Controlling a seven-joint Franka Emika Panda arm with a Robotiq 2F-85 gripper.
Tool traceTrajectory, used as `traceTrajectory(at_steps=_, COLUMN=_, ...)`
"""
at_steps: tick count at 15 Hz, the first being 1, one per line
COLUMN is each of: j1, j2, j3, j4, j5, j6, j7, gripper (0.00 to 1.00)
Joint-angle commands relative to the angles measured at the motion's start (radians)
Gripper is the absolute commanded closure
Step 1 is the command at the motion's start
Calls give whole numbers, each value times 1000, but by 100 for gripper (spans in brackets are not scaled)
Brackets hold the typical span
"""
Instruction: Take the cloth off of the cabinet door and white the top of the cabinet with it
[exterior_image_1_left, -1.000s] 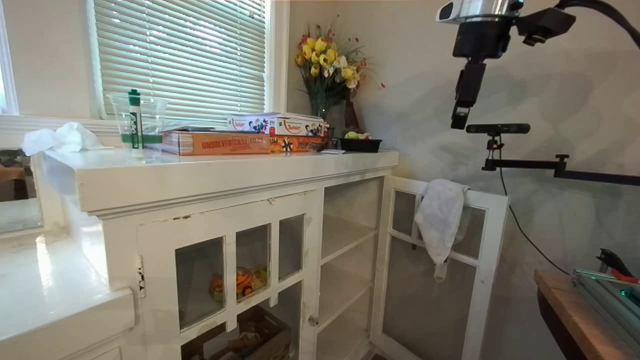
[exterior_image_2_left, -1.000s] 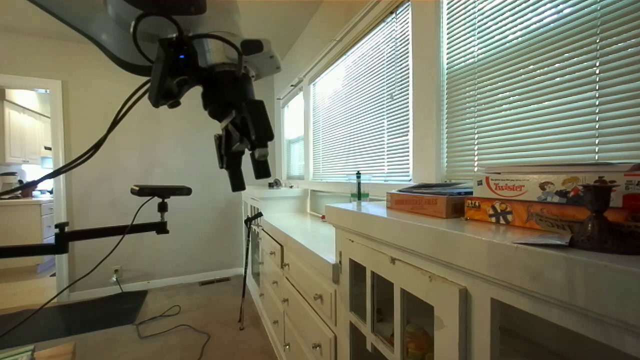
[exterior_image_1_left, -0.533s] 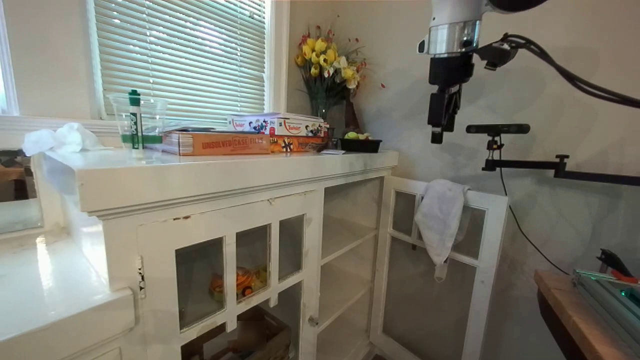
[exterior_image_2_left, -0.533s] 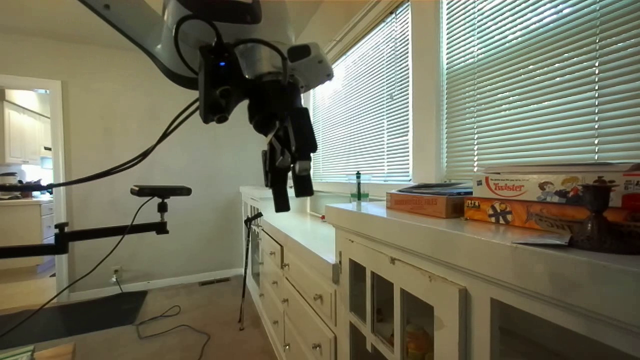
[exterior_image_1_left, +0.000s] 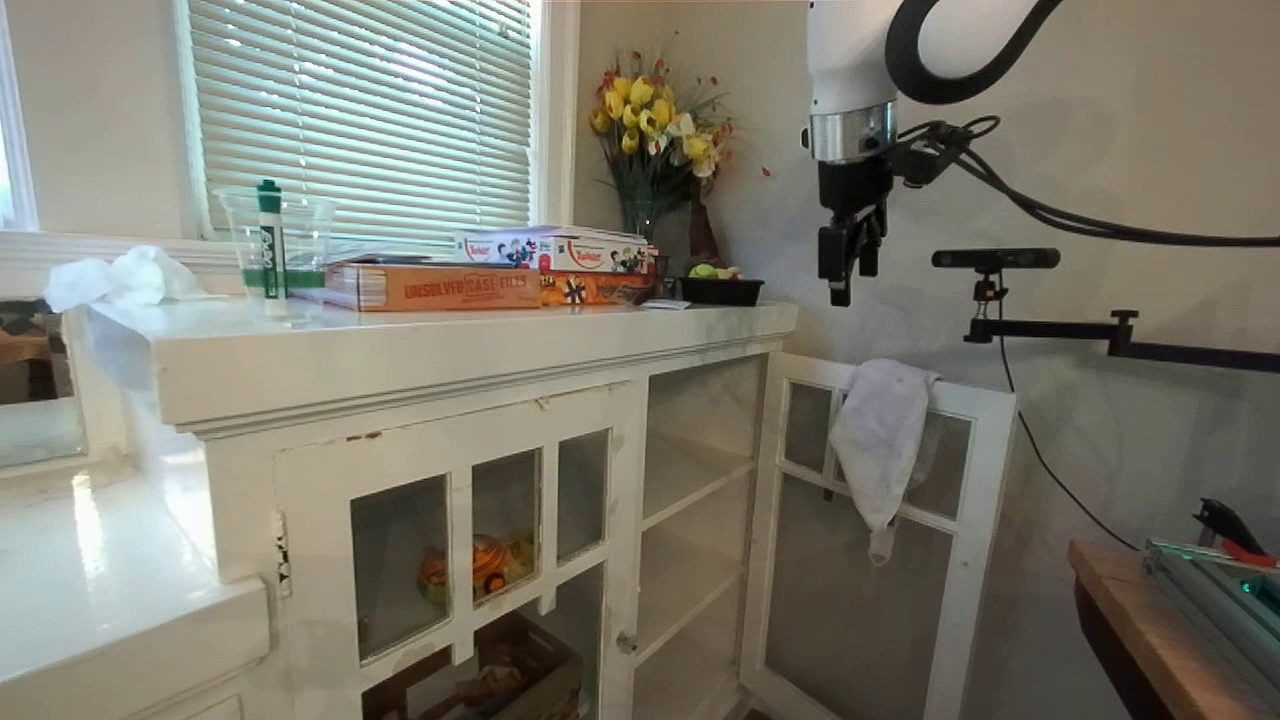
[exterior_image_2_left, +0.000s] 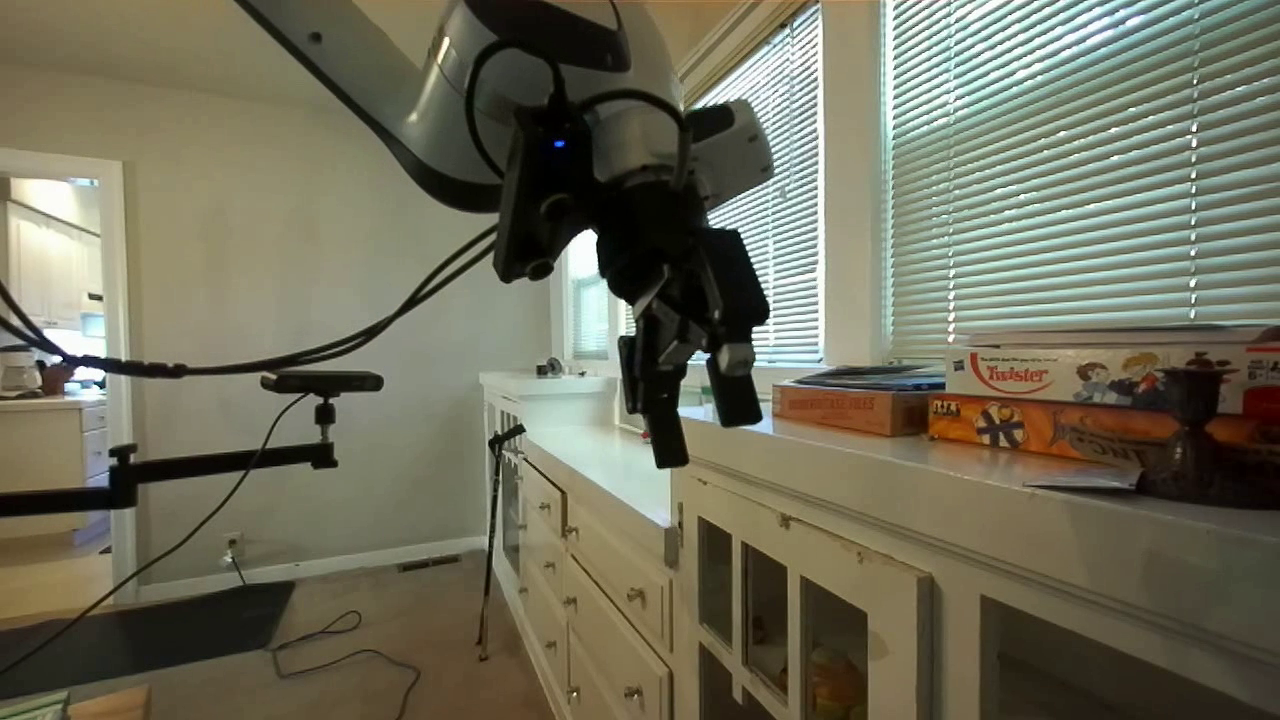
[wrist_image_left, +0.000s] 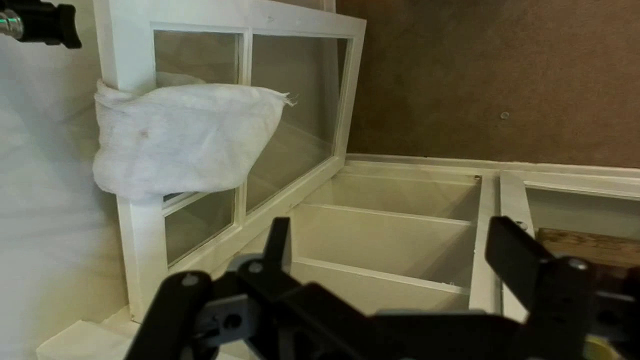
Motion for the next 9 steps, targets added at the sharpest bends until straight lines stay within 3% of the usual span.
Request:
traceTrajectory(at_steps=1, j1=30, j2=13, j3=-30, j4=13, j5=-7, j6=-5, j7=3, gripper=0)
traceTrajectory(at_steps=4, j1=28, j2=25, j3=-27, j4=21, j5=-33, j6=1, j7=47, gripper=0)
traceTrajectory(at_steps=9, j1=6, j2=133, j3=-28, j4=67, j5=-284, j6=7, j7=377, gripper=0)
